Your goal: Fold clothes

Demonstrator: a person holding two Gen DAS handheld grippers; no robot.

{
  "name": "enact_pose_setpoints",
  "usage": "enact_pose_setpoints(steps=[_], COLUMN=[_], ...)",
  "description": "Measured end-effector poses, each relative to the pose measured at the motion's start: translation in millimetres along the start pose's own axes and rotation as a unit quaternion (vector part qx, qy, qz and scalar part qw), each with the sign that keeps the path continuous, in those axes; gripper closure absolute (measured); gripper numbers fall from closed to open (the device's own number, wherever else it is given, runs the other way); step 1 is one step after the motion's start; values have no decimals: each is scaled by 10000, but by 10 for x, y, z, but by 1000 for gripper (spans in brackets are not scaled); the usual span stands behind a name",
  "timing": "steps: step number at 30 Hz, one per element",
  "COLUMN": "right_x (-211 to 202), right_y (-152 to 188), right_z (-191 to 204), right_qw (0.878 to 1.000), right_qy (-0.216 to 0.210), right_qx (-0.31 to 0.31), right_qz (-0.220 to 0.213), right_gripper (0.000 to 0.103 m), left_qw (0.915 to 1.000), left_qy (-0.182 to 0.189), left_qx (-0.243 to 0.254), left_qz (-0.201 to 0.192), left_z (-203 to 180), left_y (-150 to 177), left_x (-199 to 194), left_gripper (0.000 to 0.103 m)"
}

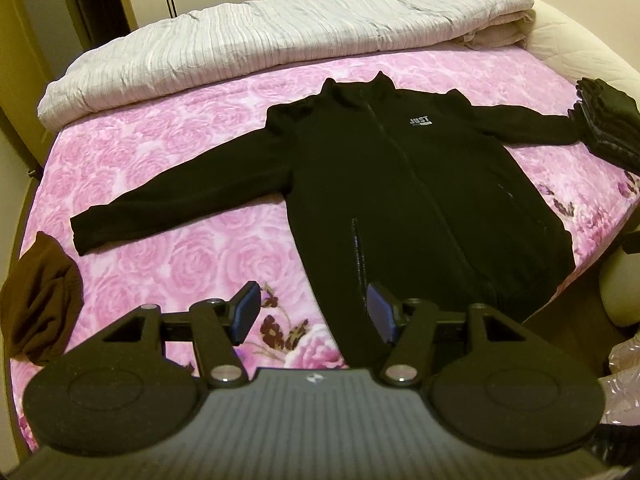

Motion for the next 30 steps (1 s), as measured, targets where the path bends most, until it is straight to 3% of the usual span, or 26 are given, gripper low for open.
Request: enact_pose_setpoints(steps=[13, 20, 26, 30], right_x=[57, 170, 244, 247], right_y=[0, 23, -155, -445], right_z=[-2, 121, 625, 1252], right_qw=[10000, 9996, 9959, 9871], right_qy=[-57, -186, -673, -883], right_qx=[-31, -174, -593, -1226], right_qz=[43, 124, -66, -535], right_gripper=[16, 16, 16, 16], left_qw=[10000, 9995, 9963, 9926], left_qy=[-33, -248, -597, -829], left_qx=[-31, -202, -617, -881], left_qz=[36, 71, -34, -52], left_z=[-14, 90, 647, 1238], left_y=[8, 86, 144, 154], left_x=[18, -22, -121, -110], left_gripper=[48, 48, 46, 46])
Point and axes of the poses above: each gripper's, at about its wrist camera, not at the fingertips, and x roughly the way its jaws point, z to its left, y to its underside, the point moved 5 cm from there along x, roughly the way its jaws point, and after that the axes turned 11 degrees about y, right-handed, at the moved point
